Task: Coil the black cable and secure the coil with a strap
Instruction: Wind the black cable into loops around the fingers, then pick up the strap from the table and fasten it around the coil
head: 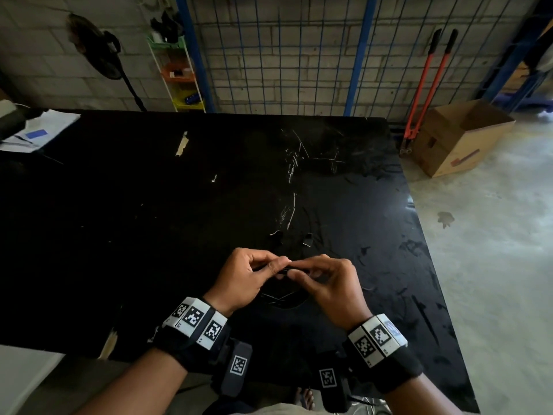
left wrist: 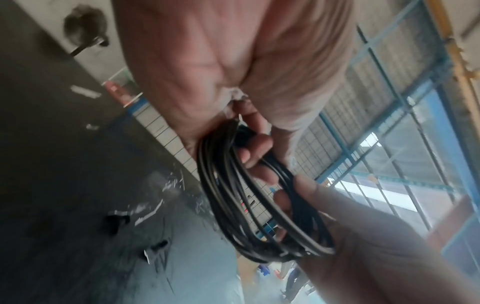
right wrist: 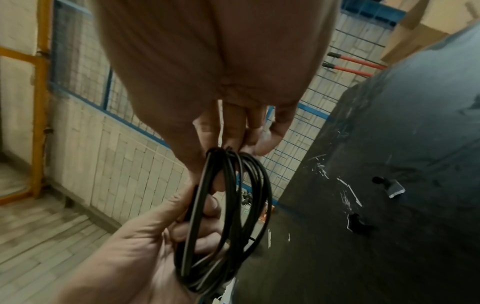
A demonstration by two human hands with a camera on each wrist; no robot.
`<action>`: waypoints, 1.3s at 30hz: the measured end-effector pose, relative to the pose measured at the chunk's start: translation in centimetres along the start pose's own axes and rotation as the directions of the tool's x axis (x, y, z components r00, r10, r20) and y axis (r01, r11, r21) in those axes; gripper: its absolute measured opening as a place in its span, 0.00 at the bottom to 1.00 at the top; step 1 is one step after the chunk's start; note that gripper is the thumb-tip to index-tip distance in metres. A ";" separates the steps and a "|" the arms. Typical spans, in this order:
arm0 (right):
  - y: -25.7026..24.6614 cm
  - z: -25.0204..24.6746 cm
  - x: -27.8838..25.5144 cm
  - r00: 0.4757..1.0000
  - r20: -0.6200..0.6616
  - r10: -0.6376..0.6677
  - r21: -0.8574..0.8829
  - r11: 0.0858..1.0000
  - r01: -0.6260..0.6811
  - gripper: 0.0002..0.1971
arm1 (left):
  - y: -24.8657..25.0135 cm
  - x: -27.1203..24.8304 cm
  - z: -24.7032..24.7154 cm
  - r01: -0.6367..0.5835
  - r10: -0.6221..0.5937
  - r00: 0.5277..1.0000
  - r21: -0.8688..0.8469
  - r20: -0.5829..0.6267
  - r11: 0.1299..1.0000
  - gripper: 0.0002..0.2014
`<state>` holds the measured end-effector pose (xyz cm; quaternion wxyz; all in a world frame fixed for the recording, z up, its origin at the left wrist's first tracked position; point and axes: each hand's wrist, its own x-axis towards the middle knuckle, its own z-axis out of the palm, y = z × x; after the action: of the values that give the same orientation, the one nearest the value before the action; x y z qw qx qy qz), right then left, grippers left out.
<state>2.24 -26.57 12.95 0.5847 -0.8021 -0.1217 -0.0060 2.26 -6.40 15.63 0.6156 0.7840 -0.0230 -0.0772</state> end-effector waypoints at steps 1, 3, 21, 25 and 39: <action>0.1 0.1 0.0 1.000 -0.022 0.018 0.049 0.999 -0.017 0.07 | -0.2 0.0 0.4 0.021 -0.023 0.999 -0.062 -0.037 0.998 0.10; 0.2 0.2 0.2 0.997 -0.054 0.051 0.148 0.988 -0.042 0.07 | -0.5 0.1 0.8 0.039 -0.056 0.993 -0.156 -0.103 0.987 0.13; 1.9 3.0 1.8 0.974 -0.096 0.203 0.356 0.921 -0.157 0.05 | -2.4 1.8 -2.2 0.296 -0.276 0.955 -0.294 0.110 0.909 0.14; 2.4 4.0 2.9 0.972 -0.091 0.215 0.307 0.935 -0.178 0.06 | -3.8 2.7 -3.2 0.373 -0.348 0.928 -0.342 0.135 0.862 0.17; 5.8 5.1 8.5 0.936 0.030 0.352 0.136 0.926 -0.352 0.13 | -7.6 6.1 -5.5 0.376 -0.383 0.922 -0.373 0.060 0.848 0.13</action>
<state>11.03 -21.85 7.23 0.6305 -0.7680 0.0224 0.1097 8.64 -0.11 9.00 0.7274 0.6404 0.1527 -0.1936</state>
